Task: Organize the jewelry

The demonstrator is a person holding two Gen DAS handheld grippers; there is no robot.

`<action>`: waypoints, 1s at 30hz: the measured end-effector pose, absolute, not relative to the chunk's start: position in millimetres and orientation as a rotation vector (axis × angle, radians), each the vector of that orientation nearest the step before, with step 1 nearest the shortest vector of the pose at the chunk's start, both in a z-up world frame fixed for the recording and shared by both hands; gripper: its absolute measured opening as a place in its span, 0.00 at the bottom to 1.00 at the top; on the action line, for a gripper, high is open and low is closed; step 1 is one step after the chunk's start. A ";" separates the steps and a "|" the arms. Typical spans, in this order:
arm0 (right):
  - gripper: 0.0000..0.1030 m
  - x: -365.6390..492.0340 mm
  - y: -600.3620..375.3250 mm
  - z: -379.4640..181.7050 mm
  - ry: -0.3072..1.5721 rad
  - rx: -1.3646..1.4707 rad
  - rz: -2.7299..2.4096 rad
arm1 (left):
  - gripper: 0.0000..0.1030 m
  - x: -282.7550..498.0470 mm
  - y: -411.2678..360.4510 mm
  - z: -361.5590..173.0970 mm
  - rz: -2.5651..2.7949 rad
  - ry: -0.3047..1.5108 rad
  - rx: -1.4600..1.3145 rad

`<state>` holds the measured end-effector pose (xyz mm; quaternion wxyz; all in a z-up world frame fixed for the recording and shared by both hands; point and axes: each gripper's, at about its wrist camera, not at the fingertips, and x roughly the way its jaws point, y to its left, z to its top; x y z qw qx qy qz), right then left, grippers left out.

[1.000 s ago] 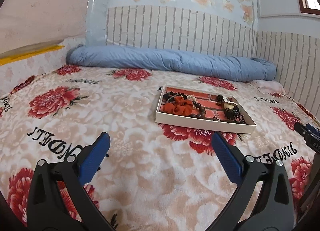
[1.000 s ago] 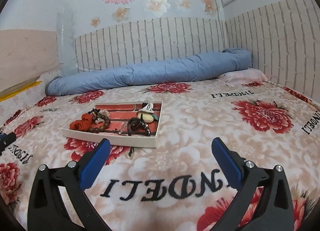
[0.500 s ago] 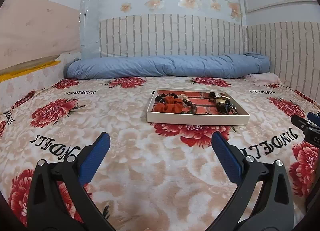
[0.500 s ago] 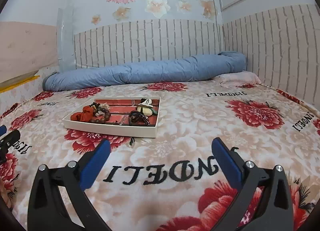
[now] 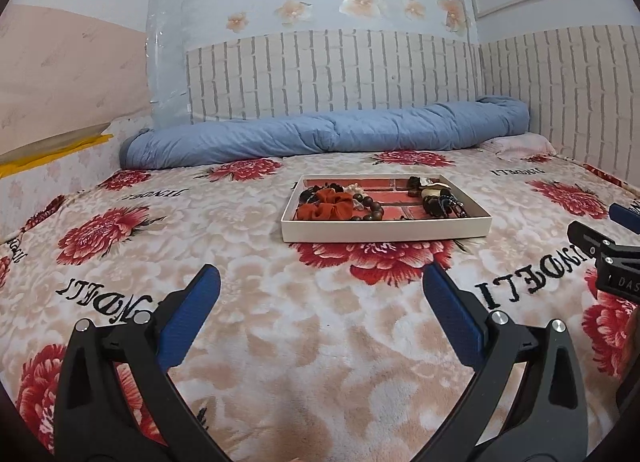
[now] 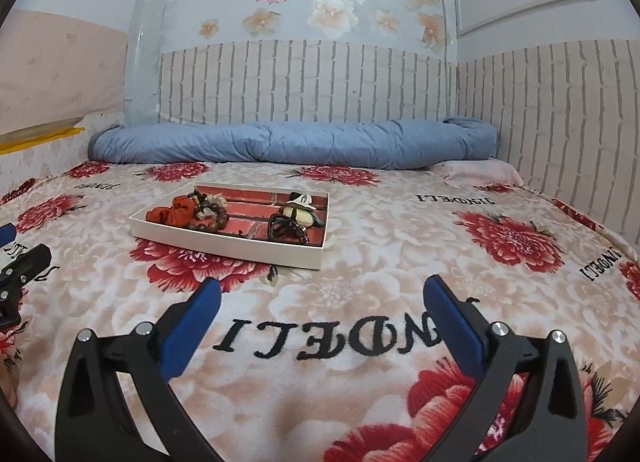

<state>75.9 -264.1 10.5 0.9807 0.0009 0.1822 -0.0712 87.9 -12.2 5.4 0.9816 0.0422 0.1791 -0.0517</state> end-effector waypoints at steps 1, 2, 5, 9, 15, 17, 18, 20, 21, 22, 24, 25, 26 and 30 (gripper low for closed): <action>0.96 75.0 -266.0 10.8 0.363 0.011 -0.144 | 0.95 88.0 -11.5 5.4 -0.105 0.361 0.082; 0.96 74.5 -267.1 10.7 0.361 0.017 -0.145 | 0.95 88.4 -10.4 5.2 -0.106 0.361 0.076; 0.96 73.1 -270.5 10.7 0.359 0.037 -0.150 | 0.95 90.1 -5.9 5.2 -0.107 0.368 0.053; 0.96 72.4 -273.1 10.7 0.358 0.051 -0.149 | 0.95 88.5 -1.6 5.9 -0.100 0.359 0.031; 0.96 72.6 -273.2 10.9 0.357 0.051 -0.148 | 0.95 86.6 -4.4 5.1 -0.098 0.348 0.042; 0.96 72.7 -274.1 10.6 0.355 0.054 -0.147 | 0.95 86.6 -3.7 5.0 -0.096 0.348 0.040; 0.96 72.8 -273.7 10.7 0.355 0.054 -0.146 | 0.95 86.9 -3.4 4.7 -0.095 0.350 0.037; 0.96 72.7 -273.6 10.7 0.356 0.054 -0.147 | 0.95 87.0 -2.5 4.9 -0.095 0.351 0.033; 0.96 72.7 -273.6 10.6 0.356 0.054 -0.147 | 0.95 87.2 -2.3 4.8 -0.094 0.352 0.031; 0.96 72.7 -273.5 10.9 0.357 0.055 -0.146 | 0.95 87.4 -2.8 4.4 -0.093 0.353 0.033; 0.96 72.7 -273.5 10.9 0.356 0.054 -0.147 | 0.95 86.6 -3.4 4.4 -0.091 0.349 0.036; 0.96 72.7 -273.6 10.9 0.355 0.054 -0.147 | 0.95 85.9 -3.6 4.6 -0.090 0.345 0.038; 0.96 72.8 -273.7 10.8 0.355 0.054 -0.147 | 0.95 85.6 -3.6 4.9 -0.088 0.342 0.041; 0.96 72.7 -273.6 10.6 0.356 0.054 -0.147 | 0.95 84.1 -4.2 4.9 -0.082 0.332 0.049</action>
